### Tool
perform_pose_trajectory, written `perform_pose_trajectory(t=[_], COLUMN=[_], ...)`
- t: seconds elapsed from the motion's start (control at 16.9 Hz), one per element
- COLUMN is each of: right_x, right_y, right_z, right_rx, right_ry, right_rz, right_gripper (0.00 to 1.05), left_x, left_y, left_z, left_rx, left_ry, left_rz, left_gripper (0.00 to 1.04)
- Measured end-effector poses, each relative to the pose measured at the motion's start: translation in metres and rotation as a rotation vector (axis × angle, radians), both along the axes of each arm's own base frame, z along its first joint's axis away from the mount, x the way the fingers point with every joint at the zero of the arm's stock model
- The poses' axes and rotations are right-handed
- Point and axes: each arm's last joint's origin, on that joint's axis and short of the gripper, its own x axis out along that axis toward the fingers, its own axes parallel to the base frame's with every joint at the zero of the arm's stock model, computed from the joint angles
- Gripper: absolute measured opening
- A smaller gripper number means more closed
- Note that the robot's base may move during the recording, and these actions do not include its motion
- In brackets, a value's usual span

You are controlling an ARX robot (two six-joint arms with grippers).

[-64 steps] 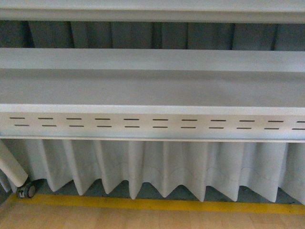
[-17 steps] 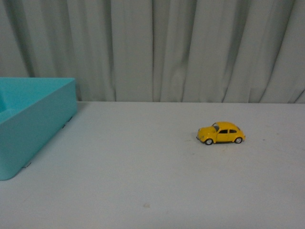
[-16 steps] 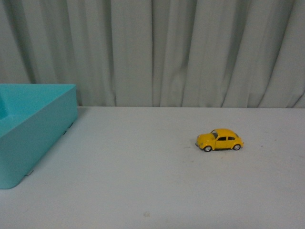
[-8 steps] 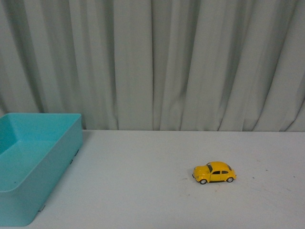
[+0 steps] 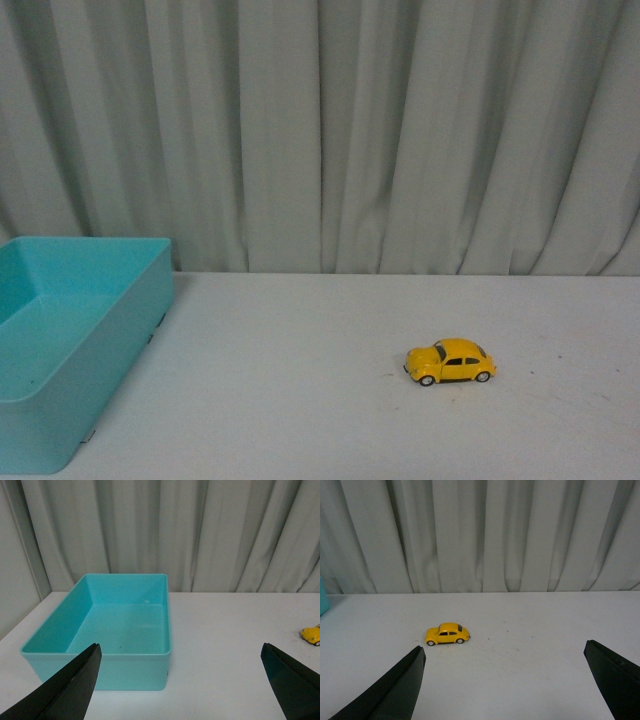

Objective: Wind up and store yellow beetle toy

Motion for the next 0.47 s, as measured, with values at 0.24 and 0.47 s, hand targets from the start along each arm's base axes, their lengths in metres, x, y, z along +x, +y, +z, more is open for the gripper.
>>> perform_pose_trajectory(t=[0.24,0.47], right_x=[0.0000,0.0000], right_y=[0.0000,0.0000], right_z=[0.0000,0.0000], right_rx=[0.000,0.000], right_ry=[0.000,0.000], right_rz=[0.000,0.000], right_gripper=[0.98,0.98], left_x=[0.0000,0.0000], left_y=[0.0000,0.0000], left_z=[0.0000,0.0000], left_rx=[0.000,0.000], left_ry=[0.000,0.000], left_rz=[0.000,0.000], left_gripper=[0.98,0.98])
